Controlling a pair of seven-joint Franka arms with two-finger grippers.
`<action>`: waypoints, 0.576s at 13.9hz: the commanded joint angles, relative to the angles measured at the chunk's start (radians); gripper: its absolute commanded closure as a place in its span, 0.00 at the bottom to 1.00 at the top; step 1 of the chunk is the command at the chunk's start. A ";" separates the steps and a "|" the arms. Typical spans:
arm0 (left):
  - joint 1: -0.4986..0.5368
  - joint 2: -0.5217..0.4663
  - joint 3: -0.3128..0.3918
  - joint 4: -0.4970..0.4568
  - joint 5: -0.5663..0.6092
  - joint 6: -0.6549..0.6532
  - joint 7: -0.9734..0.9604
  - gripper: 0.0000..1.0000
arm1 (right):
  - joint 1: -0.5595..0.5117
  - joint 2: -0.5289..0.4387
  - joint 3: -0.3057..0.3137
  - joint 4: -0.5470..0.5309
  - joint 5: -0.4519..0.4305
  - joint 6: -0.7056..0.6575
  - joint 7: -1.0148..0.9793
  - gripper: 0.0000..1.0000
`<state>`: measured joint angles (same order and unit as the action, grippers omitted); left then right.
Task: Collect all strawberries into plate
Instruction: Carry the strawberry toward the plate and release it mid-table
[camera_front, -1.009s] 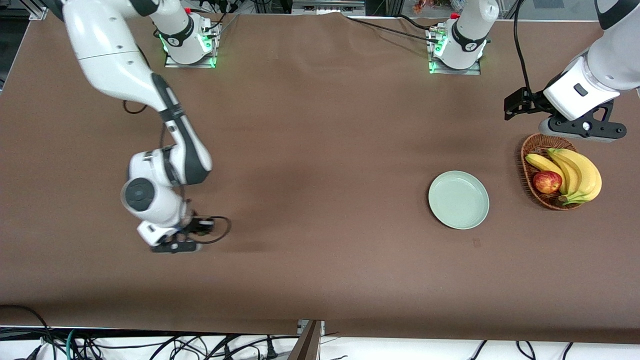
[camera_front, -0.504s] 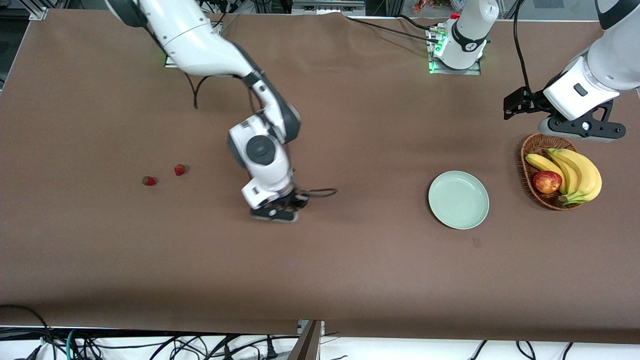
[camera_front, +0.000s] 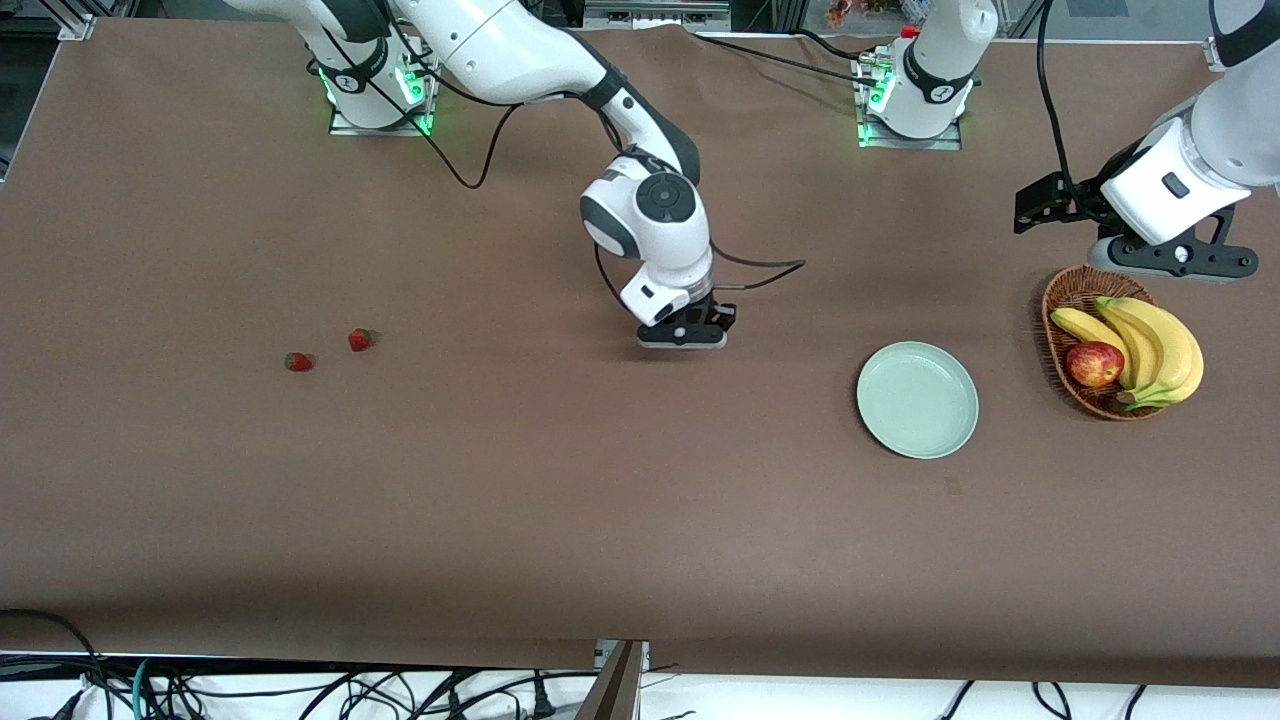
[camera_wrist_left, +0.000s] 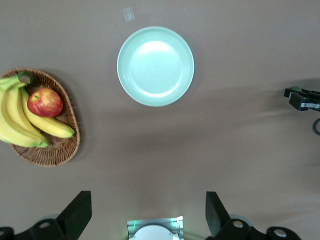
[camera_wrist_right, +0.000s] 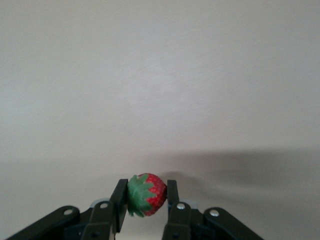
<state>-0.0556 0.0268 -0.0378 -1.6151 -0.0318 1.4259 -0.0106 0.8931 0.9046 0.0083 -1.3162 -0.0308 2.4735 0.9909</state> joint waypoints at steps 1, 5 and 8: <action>0.014 0.021 0.001 0.014 -0.010 -0.022 0.008 0.00 | 0.032 0.065 -0.010 0.075 0.017 0.050 0.008 0.75; 0.014 0.042 0.001 0.017 -0.007 -0.016 0.008 0.00 | 0.047 0.086 -0.011 0.080 0.014 0.068 0.046 0.00; 0.014 0.038 -0.001 0.015 -0.005 -0.025 0.008 0.00 | 0.008 0.054 -0.021 0.081 0.014 0.021 0.034 0.00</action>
<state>-0.0457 0.0651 -0.0368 -1.6154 -0.0318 1.4193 -0.0106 0.9289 0.9740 -0.0033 -1.2600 -0.0302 2.5390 1.0261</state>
